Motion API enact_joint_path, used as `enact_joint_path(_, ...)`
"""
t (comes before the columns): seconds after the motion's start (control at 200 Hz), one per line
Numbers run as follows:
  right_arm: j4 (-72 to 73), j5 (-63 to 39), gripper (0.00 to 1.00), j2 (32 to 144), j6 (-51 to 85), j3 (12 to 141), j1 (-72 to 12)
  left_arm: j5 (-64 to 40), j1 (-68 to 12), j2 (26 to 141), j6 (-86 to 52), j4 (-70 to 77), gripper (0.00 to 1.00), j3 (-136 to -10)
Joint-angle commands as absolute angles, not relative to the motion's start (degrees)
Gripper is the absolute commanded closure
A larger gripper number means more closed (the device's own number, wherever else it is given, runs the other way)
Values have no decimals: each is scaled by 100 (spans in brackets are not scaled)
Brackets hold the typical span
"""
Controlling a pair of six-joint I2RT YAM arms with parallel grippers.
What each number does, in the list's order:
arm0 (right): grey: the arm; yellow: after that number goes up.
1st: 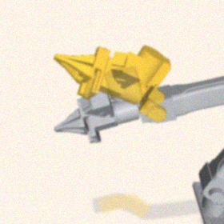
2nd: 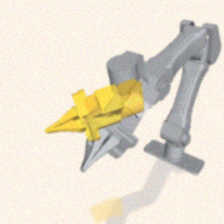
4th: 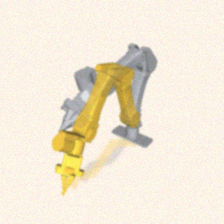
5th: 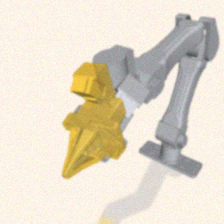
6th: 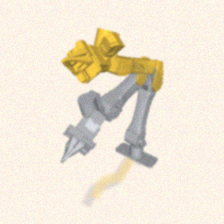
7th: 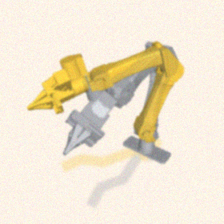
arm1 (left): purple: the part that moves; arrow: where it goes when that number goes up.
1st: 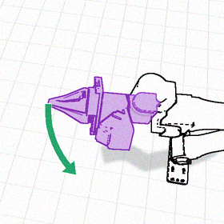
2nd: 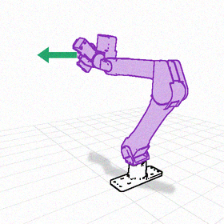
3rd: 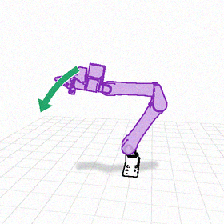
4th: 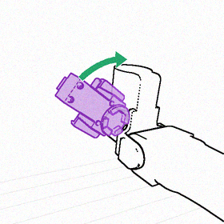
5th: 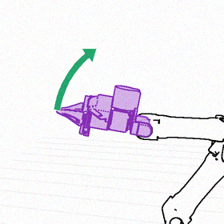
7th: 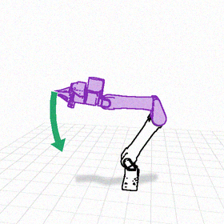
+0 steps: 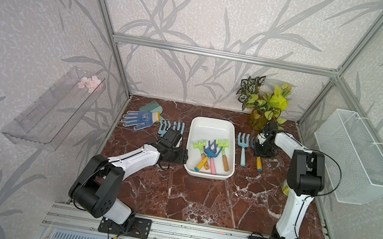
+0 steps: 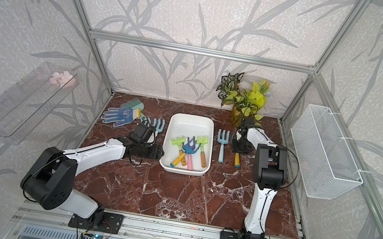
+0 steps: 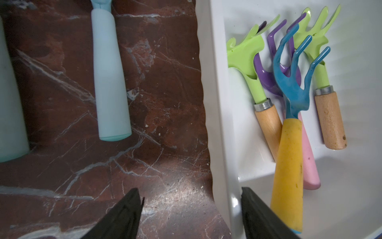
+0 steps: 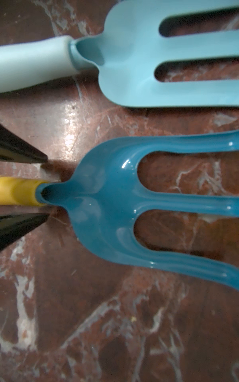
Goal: Take the hand rake out of the storage box
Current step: Place the rake at the center of the board.
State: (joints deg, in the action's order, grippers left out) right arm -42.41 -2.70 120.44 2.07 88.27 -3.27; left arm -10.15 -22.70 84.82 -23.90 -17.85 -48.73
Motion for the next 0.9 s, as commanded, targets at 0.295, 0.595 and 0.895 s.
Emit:
enact_joint_path(0.295, -4215, -387, 68, 11900, 263, 8745, -309, -1010, -2299, 8088, -2274, -2003, 23, -5168)
enact_joint_path(0.595, -4214, -439, 77, 12045, 228, 8855, -308, -1124, -2316, 7875, -2259, -2050, 23, -5214)
enact_joint_path(0.895, -4285, -476, 81, 12207, 85, 9237, -308, -1166, -2335, 7840, -2250, -2021, 23, -5188)
